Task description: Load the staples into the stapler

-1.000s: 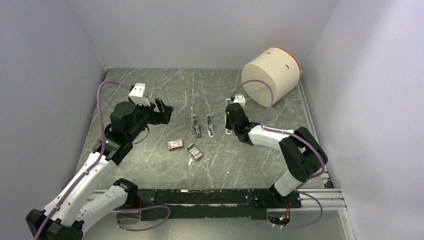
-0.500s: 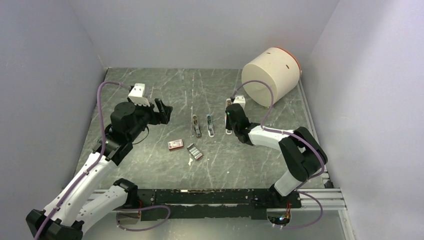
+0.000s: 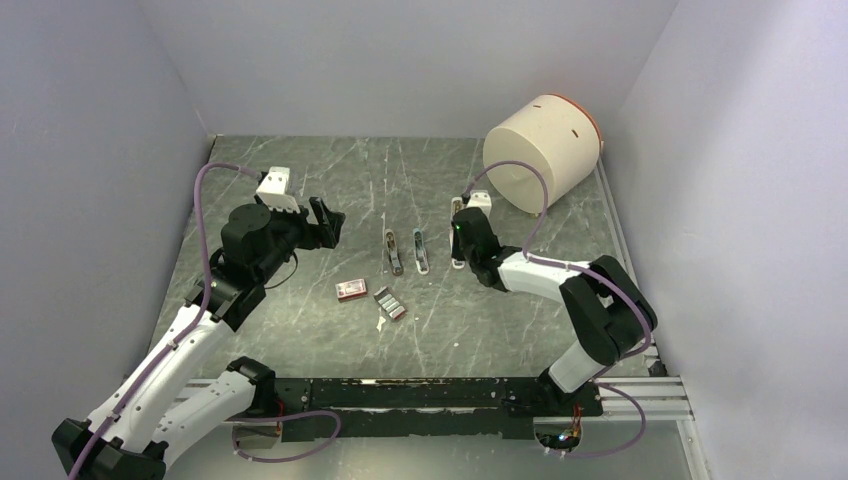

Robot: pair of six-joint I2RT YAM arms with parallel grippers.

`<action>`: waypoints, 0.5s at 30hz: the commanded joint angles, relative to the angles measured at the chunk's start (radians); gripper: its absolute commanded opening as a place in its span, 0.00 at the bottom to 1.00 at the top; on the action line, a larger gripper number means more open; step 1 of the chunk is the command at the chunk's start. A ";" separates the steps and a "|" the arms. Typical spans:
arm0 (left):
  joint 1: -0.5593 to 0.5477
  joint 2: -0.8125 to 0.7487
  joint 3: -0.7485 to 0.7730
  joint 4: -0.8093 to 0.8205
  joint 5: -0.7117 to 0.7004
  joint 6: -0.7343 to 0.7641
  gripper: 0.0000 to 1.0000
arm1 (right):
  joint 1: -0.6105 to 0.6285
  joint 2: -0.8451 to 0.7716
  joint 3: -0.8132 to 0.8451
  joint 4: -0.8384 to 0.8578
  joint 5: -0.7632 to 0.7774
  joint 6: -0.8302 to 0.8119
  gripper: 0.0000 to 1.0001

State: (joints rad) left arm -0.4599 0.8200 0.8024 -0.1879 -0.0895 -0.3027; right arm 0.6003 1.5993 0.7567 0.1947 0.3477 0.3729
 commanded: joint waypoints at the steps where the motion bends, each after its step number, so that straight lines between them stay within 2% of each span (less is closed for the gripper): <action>1: 0.004 -0.014 -0.008 -0.006 -0.018 -0.004 0.86 | -0.008 -0.058 -0.004 0.018 0.010 -0.009 0.20; 15: 0.003 -0.023 -0.014 -0.012 -0.023 -0.001 0.86 | -0.010 -0.016 0.002 0.002 0.023 -0.028 0.20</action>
State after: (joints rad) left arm -0.4599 0.8066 0.7944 -0.2047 -0.0948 -0.3031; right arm 0.5983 1.5681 0.7570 0.1883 0.3550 0.3542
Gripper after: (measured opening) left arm 0.865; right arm 0.204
